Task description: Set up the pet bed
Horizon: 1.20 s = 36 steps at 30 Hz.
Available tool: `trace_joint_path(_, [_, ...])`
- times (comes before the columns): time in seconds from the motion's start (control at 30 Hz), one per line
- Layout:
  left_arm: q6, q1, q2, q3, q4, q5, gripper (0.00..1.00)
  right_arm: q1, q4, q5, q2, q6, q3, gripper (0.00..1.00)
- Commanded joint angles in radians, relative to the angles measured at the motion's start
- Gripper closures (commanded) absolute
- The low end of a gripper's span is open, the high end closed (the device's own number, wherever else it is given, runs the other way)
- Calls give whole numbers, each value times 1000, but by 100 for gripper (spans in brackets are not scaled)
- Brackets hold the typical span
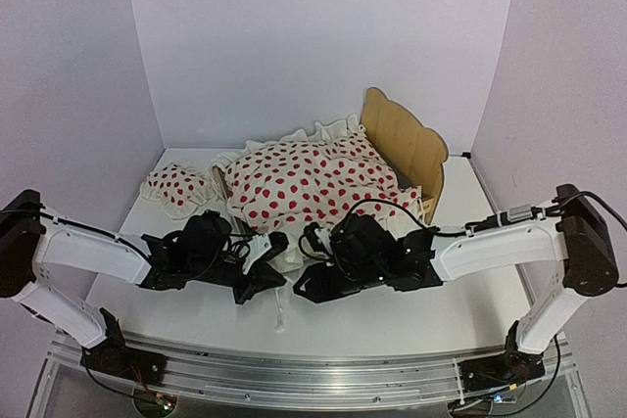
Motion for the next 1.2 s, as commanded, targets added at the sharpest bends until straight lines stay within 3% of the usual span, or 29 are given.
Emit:
trace_joint_path(0.0, [-405, 0, -23, -21, -57, -63, 100, -8, 19, 104, -1, -74, 36, 67])
trace_joint_path(0.17, [-517, 1, -36, -65, -66, -130, 100, 0, 45, 89, 110, -93, 104, 67])
trace_joint_path(0.27, [-559, 4, -73, -92, -69, -188, 100, 17, 144, 113, 151, -105, 92, 67])
trace_joint_path(0.73, [-631, 63, -88, -162, 30, -185, 100, 42, 420, 261, 318, -67, 118, 64])
trace_joint_path(1.1, [-645, 70, -92, -154, -38, -203, 100, 40, 473, 358, 344, -54, 110, 73])
trace_joint_path(1.17, [-650, 71, -106, -157, -52, -216, 100, 40, 473, 364, 340, -55, 105, 78])
